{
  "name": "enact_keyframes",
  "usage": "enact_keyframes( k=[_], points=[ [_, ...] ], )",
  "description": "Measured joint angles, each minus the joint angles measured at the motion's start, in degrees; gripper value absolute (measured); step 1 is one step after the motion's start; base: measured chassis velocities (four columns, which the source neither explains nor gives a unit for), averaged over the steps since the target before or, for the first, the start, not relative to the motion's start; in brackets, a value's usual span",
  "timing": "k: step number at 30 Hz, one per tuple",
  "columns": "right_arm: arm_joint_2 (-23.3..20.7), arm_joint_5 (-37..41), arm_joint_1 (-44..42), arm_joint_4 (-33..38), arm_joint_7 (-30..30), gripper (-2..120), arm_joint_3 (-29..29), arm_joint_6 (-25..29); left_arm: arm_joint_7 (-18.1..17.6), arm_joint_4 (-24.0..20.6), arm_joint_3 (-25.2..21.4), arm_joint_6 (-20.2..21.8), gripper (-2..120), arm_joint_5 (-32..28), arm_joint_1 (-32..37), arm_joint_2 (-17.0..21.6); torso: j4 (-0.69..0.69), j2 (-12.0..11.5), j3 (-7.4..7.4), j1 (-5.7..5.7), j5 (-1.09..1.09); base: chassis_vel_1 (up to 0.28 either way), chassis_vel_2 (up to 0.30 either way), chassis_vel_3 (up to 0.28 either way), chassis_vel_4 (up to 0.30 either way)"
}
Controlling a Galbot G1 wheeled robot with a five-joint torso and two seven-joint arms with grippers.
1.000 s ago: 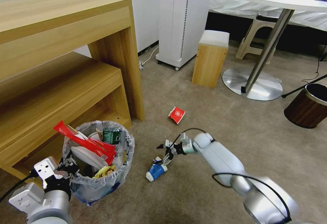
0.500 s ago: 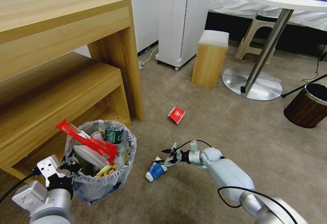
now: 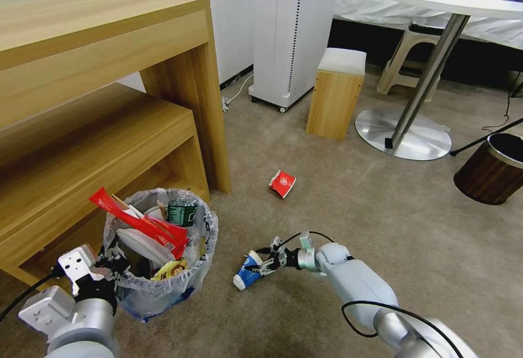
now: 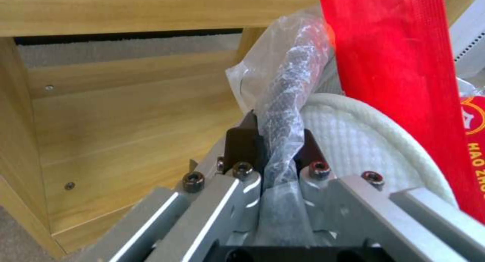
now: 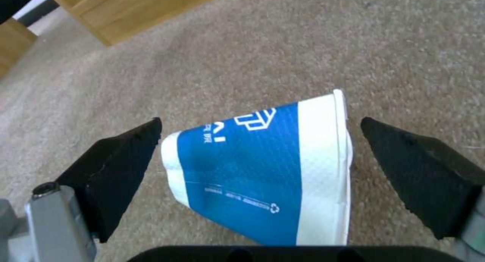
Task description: Pick up the trash bin and place the garbage on the floor into it.
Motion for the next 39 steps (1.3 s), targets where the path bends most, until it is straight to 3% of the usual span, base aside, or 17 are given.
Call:
enact_keyframes(
  k=[8, 12, 15, 19, 22, 26, 31, 35, 39],
  points=[
    [0.28, -1.19, -0.46, -0.93, 0.27, 97, 0.92, 0.18, 0.03, 0.00, 0.09, 0.00, 3, 0.03, 0.11, -0.05, 0.00, 0.00, 0.00, 0.00, 0.00, 0.000, 0.000, 0.000, 0.000],
    [0.71, -1.72, -0.71, -1.03, 0.20, 88, 1.12, 0.21, 0.05, -0.02, 0.11, 0.00, 3, 0.14, 0.25, -0.09, -0.01, 0.00, 0.00, 0.00, 0.01, 0.000, 0.000, 0.000, 0.000],
    [1.67, -2.76, -0.83, -1.62, 0.06, 69, 1.29, 0.65, 0.05, -0.03, 0.06, 0.00, 3, 0.20, 0.48, -0.09, 0.00, 0.00, 0.00, 0.00, 0.00, 0.000, 0.000, 0.000, 0.000],
    [2.19, -3.28, -0.76, -2.21, -0.03, 61, 1.33, 0.99, 0.05, -0.04, -0.07, 0.00, 3, 0.21, 0.59, -0.09, 0.00, 0.00, 0.00, 0.00, 0.01, 0.000, 0.000, 0.000, 0.000],
    [2.37, -3.69, -0.60, -2.57, -0.16, 42, 1.32, 1.41, 0.05, -0.05, -0.16, -0.03, 3, 0.22, 0.68, -0.16, 0.00, 0.00, 0.00, 0.00, 0.00, 0.000, 0.000, 0.000, 0.000],
    [2.34, -3.79, -0.70, -2.56, -0.22, 33, 1.31, 1.75, 0.05, -0.06, -0.14, -0.03, 3, 0.30, 0.68, -0.25, 0.00, 0.00, 0.00, 0.00, 0.00, 0.000, 0.000, 0.000, 0.000],
    [1.88, -3.83, -1.49, -1.74, -0.30, 11, 1.33, 2.60, 0.05, -0.09, 0.22, -0.05, 3, 0.73, 0.86, -0.44, 0.00, 0.00, 0.00, 0.00, 0.01, 0.000, 0.000, 0.000, 0.000],
    [1.39, -3.30, -2.01, -0.54, -0.30, 0, 1.37, 3.22, 0.05, -0.10, 0.23, -0.06, 3, 0.86, 1.15, -0.44, 0.00, 0.00, 0.00, 0.00, 0.01, 0.000, 0.000, 0.000, 0.000],
    [0.16, -0.45, -3.10, 3.72, -0.34, 0, 0.60, 4.58, 0.04, -0.11, 0.04, -0.05, 3, 0.86, 1.42, -0.36, 0.00, 0.00, 0.00, 0.00, 0.01, 0.000, 0.000, 0.000, 0.000]
  ],
)
